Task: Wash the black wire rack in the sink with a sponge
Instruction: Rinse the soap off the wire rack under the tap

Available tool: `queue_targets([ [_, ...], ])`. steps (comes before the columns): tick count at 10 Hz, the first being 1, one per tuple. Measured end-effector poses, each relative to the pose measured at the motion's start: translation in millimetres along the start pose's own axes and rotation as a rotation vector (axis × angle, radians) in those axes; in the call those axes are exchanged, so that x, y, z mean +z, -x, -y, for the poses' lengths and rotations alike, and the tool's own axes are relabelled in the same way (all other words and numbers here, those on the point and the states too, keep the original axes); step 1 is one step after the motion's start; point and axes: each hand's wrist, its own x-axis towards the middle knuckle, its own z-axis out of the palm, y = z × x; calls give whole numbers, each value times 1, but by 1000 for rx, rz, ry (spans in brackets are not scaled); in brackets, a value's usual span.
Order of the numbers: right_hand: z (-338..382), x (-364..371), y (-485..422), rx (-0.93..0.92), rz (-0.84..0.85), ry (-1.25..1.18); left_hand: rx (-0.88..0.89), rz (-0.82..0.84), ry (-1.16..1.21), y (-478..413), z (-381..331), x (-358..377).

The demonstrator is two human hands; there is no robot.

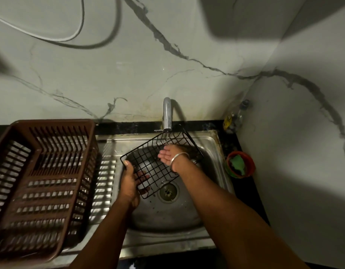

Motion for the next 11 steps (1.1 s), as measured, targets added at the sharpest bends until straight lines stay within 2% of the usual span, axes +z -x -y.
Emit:
queue_targets([
  [1, -5, -5, -18, 66, -324, -365, 24, -12, -33, 0, 0, 2],
  [2, -22, -12, -34, -103, -5, 850, 63, -12, -42, -1, -4, 2],
  [3, -22, -5, -10, -125, -114, 512, 88, -12, -57, -2, -7, 3],
  [4, -23, -3, 0, -105, -26, 693, 101, -23, -72, -4, -10, 6],
  [5, -19, -8, 3, -163, -69, 598, 97, -2, -81, -6, -13, 7],
  [6, -12, -12, 18, -183, 14, 737, 110, 18, -117, -8, -19, 7],
  [7, 7, -13, 29, -197, 110, 599, 130, 18, -152, -9, -23, 5],
  [8, 30, -10, 35, -445, 49, 510, 140, 16, -183, -11, -28, 4],
  [9, 47, -2, 37, -570, 2, 426, 141, 13, -206, -13, -37, 9],
  [10, 67, 8, 38, -601, 9, 418, 170, -10, -246, -14, -46, 13],
  [11, 88, 21, 43, -402, 37, 378, 189, -41, -321, -16, -52, 12],
])
